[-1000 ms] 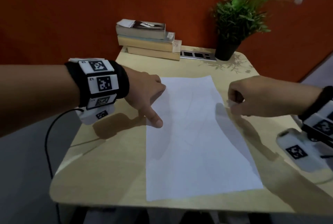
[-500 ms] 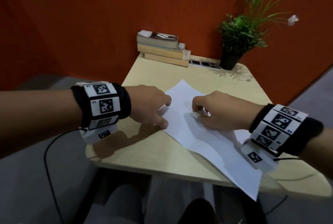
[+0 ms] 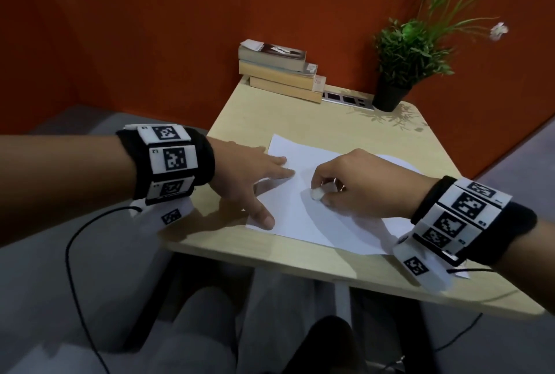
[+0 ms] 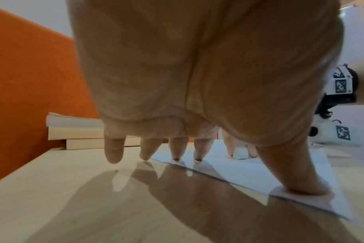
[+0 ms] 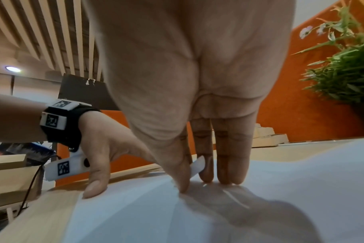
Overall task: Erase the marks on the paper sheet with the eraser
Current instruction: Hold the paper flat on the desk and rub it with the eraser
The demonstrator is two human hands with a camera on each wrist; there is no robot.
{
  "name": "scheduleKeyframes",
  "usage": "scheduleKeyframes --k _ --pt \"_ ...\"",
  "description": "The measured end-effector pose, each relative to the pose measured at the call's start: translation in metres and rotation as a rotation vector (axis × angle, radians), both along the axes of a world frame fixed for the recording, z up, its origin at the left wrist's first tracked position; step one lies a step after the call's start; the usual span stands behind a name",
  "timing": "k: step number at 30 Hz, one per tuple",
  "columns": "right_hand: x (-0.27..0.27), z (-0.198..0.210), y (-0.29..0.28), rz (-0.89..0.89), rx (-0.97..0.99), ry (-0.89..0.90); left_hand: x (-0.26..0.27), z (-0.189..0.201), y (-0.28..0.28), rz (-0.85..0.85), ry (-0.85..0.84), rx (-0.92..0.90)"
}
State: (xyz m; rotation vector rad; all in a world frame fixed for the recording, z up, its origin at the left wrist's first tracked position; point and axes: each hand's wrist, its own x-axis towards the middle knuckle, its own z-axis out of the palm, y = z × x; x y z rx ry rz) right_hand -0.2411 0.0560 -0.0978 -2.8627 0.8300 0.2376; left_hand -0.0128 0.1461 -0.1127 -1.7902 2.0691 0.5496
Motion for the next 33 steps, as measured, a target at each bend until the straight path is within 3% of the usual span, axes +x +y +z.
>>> scheduleKeyframes --k 21,25,30,33 --pt "0.014 -0.011 0.013 -0.128 -0.108 -0.053 0.001 -0.006 -0.012 0.085 -0.064 0.097" --pt "0.021 -0.019 0.033 -0.017 -0.132 -0.028 0.000 -0.005 -0.010 0.089 -0.061 0.098" --pt "0.022 -0.013 0.016 -0.110 -0.128 -0.041 -0.001 -0.004 -0.008 0.098 -0.060 0.093" --pt "0.027 -0.015 0.029 -0.021 -0.160 -0.012 -0.003 -0.003 -0.007 0.108 -0.054 0.096"
